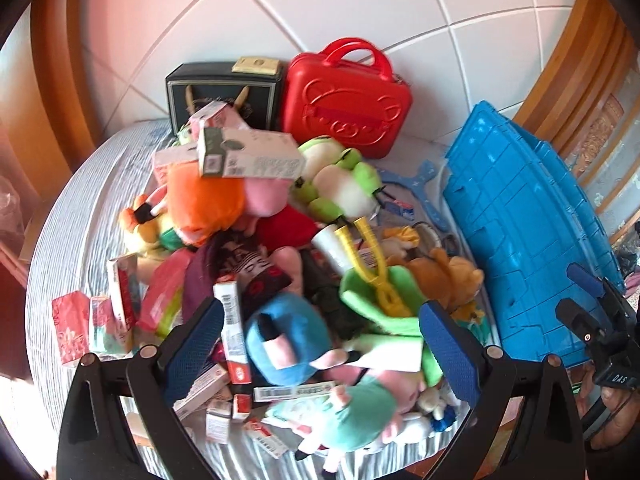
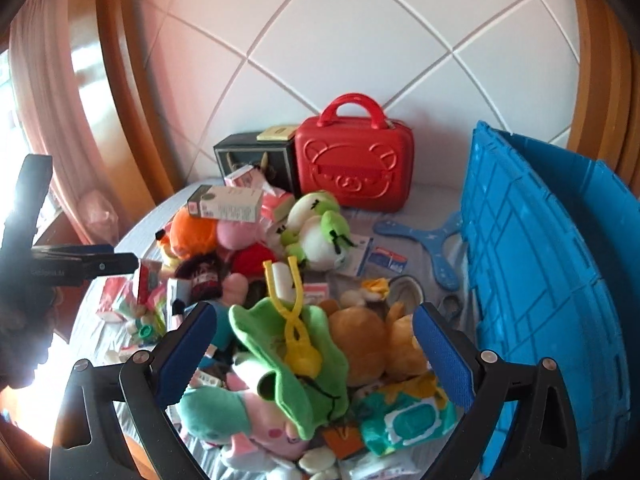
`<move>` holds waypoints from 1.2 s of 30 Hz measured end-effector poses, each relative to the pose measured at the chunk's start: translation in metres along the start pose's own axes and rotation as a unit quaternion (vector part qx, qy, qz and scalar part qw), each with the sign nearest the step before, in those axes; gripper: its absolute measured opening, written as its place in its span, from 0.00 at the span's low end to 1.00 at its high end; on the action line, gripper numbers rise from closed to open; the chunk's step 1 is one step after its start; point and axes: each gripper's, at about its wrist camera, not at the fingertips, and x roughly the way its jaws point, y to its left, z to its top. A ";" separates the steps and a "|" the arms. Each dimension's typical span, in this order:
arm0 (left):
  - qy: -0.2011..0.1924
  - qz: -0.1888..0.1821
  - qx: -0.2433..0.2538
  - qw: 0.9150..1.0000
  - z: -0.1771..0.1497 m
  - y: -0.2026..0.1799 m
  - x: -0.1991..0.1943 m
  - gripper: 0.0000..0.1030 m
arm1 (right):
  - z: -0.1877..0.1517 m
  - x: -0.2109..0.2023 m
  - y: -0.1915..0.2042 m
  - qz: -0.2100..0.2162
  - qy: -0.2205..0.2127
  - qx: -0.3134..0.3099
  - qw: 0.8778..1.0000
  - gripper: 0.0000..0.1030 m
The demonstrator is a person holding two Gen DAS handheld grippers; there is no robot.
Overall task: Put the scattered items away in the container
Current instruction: 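Move both open tools back over the heap, then grasp the red-white medicine box with the left tool while the right tool grasps the green plush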
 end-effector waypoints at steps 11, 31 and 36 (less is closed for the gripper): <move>0.072 0.020 -0.044 0.996 -0.028 0.069 0.072 0.95 | -0.042 0.077 0.036 -0.006 0.080 -0.001 0.997 0.95; 0.108 0.051 -0.072 0.990 -0.028 0.092 0.157 0.33 | -0.064 0.140 0.037 -0.021 0.135 0.011 0.991 0.84; 0.099 0.046 -0.081 0.991 -0.032 0.099 0.143 0.32 | -0.067 0.158 0.032 -0.021 0.154 0.014 0.988 0.61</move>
